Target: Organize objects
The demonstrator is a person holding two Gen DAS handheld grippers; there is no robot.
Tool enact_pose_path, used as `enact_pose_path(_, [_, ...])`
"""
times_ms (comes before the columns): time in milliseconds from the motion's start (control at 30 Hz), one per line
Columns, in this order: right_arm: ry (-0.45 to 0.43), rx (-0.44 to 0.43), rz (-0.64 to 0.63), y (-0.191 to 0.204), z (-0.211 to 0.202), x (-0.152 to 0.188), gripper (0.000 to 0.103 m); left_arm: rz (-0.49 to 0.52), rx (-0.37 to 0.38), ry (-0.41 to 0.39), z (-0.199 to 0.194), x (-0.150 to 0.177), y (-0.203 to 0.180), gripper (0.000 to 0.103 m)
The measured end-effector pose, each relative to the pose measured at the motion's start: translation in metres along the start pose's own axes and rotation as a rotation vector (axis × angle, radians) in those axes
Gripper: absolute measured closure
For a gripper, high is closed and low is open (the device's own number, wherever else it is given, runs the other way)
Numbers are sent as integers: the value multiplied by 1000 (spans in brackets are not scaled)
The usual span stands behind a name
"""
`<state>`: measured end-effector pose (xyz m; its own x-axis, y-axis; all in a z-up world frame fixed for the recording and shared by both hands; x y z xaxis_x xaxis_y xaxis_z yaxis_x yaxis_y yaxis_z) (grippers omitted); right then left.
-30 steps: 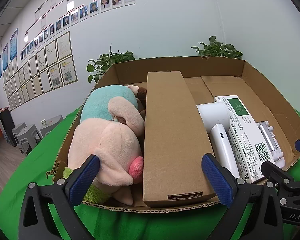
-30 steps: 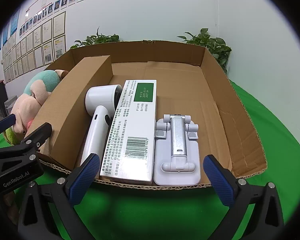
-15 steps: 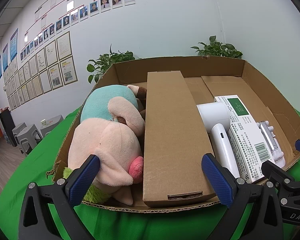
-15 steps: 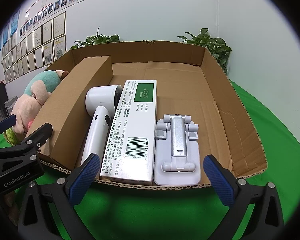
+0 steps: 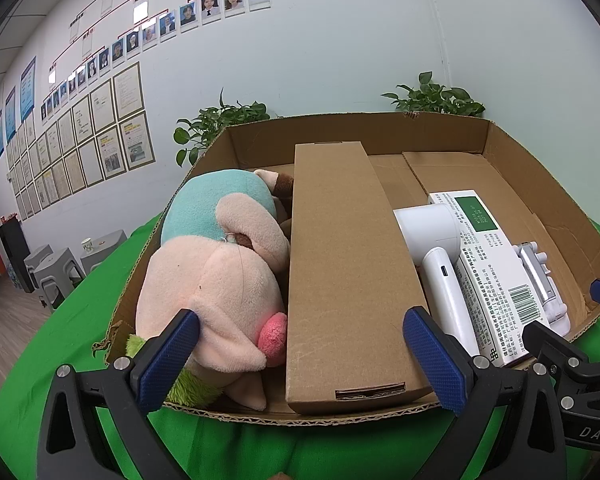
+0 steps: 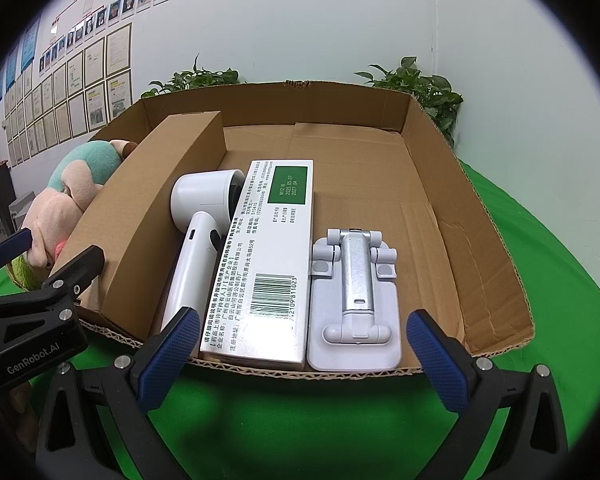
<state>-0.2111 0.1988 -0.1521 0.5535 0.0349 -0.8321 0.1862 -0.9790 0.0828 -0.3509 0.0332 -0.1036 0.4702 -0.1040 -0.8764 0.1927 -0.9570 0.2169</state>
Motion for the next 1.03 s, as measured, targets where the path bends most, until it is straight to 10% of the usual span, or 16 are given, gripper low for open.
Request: enact_pose_path(1033, [0,-1,0,0,-1,0,0,7,-9,-3,0,0,-1,0])
Point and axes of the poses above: each gripper's, at about its wrist camera, not at the fingertips, and z roughly the way its jaws point, y to its left, x to its underside, the point moved 7 cm from there along z, roughly the way its jaws point, and after that the axes turned 12 degrees about -x, right-handed, at the moved point
